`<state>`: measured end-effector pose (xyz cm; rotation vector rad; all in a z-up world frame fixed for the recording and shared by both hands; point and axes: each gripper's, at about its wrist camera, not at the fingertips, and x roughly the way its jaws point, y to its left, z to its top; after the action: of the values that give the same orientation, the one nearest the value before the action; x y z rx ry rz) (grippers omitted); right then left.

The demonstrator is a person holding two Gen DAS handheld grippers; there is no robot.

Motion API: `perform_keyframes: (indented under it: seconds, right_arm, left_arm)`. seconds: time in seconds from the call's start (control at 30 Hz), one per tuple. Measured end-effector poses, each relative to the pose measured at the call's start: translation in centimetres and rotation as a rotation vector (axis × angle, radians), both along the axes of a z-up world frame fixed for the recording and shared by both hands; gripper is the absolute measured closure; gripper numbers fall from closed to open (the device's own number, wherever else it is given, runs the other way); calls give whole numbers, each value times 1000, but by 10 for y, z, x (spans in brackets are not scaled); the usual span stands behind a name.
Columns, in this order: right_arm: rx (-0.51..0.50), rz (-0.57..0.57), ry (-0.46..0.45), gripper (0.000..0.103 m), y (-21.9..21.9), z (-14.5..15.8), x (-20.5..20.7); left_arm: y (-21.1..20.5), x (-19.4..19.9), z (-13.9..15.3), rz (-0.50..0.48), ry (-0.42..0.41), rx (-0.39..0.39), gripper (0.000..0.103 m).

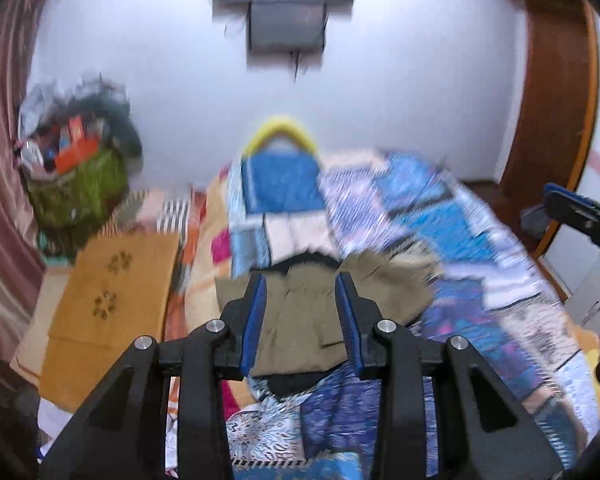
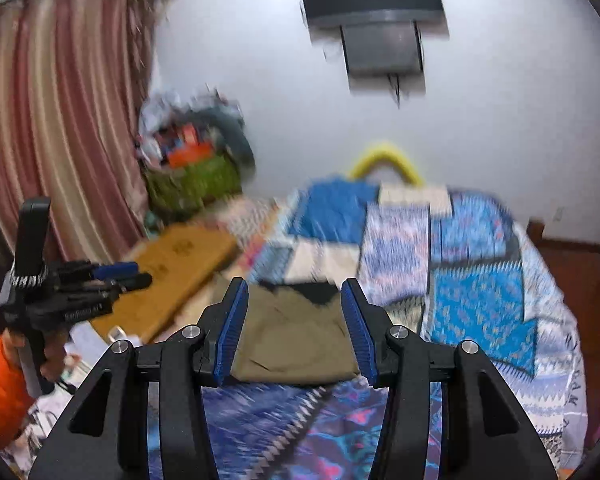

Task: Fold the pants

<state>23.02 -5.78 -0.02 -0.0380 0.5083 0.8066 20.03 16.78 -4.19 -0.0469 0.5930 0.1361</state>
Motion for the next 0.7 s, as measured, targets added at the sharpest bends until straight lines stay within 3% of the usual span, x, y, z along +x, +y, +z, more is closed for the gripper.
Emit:
perform_keyframes:
  seconds: [0.17, 0.33, 0.4, 0.43, 0.47, 0.53, 0.7]
  right_arm:
    - [110, 24, -175, 58, -12, 53, -76]
    - [159, 11, -278, 57, -16, 73, -126]
    - [173, 6, -285, 55, -16, 74, -134]
    - [180, 3, -286, 53, -16, 73, -138]
    - [187, -5, -286, 50, -16, 73, -142]
    - [195, -23, -286, 40, -18, 72, -145]
    - [176, -81, -303, 18, -22, 71, -153]
  left_arm:
    - [-29, -65, 54, -28, -182, 10, 60]
    - [-47, -117, 83, -3, -302, 23, 55]
    - [-54, -134, 88, 25, -342, 46, 50]
    - [-57, -141, 89, 40, -362, 60, 41]
    - [-58, -147, 89, 47, -371, 63, 30]
    - [-59, -154, 88, 45, -380, 55, 18]
    - [-62, -166, 82, 54, -386, 58, 4]
